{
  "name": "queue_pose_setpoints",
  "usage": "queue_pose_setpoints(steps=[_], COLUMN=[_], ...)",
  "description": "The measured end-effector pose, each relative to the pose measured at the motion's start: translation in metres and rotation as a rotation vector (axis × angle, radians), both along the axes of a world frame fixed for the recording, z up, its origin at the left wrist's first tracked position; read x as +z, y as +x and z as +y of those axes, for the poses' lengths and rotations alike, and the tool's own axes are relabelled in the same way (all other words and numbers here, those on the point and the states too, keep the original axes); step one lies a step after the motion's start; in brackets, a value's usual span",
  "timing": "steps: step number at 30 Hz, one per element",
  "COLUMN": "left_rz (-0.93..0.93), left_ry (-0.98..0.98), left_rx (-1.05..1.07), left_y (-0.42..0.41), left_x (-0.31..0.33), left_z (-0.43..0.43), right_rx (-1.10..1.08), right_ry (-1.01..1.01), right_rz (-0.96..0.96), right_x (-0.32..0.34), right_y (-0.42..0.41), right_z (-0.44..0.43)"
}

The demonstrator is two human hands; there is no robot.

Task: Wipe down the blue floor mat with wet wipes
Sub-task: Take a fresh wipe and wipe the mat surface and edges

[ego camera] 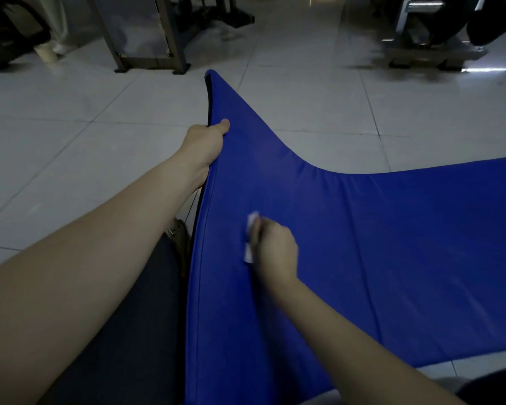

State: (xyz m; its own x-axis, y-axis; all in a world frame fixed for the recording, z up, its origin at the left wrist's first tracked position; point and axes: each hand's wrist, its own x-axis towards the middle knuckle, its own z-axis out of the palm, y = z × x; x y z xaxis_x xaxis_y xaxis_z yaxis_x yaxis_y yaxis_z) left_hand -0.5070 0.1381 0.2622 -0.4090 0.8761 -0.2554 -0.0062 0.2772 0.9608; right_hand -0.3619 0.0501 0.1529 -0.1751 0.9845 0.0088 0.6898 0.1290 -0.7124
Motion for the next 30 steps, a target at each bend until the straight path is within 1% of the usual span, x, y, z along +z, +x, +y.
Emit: queue_pose_setpoints(steps=[2, 4, 5, 7, 8, 9, 11, 14, 15, 16, 17, 18, 20, 23, 25, 28, 30], left_rz=[0.007, 0.003, 0.007, 0.018, 0.017, 0.014, 0.012, -0.013, -0.025, -0.038, -0.047, -0.052, -0.054, -0.063, -0.059, -0.084, -0.079], left_ry=[0.0, 0.0, -0.002, -0.01, -0.013, -0.013, -0.015, -0.016, -0.013, -0.012, -0.011, -0.013, -0.032, -0.059, -0.072, -0.081, -0.12], left_rx=[0.011, 0.016, 0.016, 0.014, 0.008, 0.009, 0.01, 0.008, 0.003, -0.005, -0.014, -0.019, -0.018, -0.018, -0.018, -0.033, -0.075], left_y=[-0.001, -0.001, -0.001, -0.001, -0.002, -0.004, -0.009, -0.013, -0.013, -0.012, -0.011, -0.01, -0.01, -0.01, -0.01, -0.012, -0.015], left_x=[0.0, 0.0, 0.0, 0.001, 0.002, 0.001, 0.001, 0.0, -0.001, -0.002, -0.002, -0.003, -0.004, -0.004, -0.004, -0.002, 0.0], left_z=[-0.001, -0.002, -0.002, -0.004, -0.005, -0.006, -0.007, -0.008, -0.007, -0.007, -0.006, -0.005, -0.003, -0.001, 0.0, -0.001, -0.003], right_rx=[0.197, 0.277, 0.302, 0.323, 0.258, 0.22, 0.092, -0.017, -0.039, -0.061, -0.089, -0.113, -0.128, -0.122, -0.101, 0.038, 0.125], right_ry=[0.188, 0.507, 0.574, 0.582, 0.532, 0.416, 0.255, -0.023, -0.078, -0.141, -0.2, -0.244, -0.286, -0.292, -0.365, -0.506, -0.494], right_rz=[0.005, 0.033, 0.036, 0.052, 0.031, -0.004, -0.052, -0.354, -0.45, -0.517, -0.536, -0.512, -0.365, -0.112, -0.013, 0.253, 0.342], right_x=[0.04, 0.056, 0.055, 0.036, 0.026, 0.015, -0.022, -0.09, -0.108, -0.121, -0.129, -0.13, -0.121, -0.088, -0.062, -0.026, -0.014], right_y=[-0.034, -0.057, -0.062, -0.057, -0.048, -0.036, -0.006, 0.049, 0.064, 0.076, 0.081, 0.081, 0.071, 0.056, 0.053, 0.059, 0.061], right_z=[-0.016, -0.034, -0.039, -0.035, -0.028, -0.02, -0.006, -0.001, -0.003, -0.008, -0.011, -0.012, -0.009, 0.001, 0.01, 0.011, 0.008])
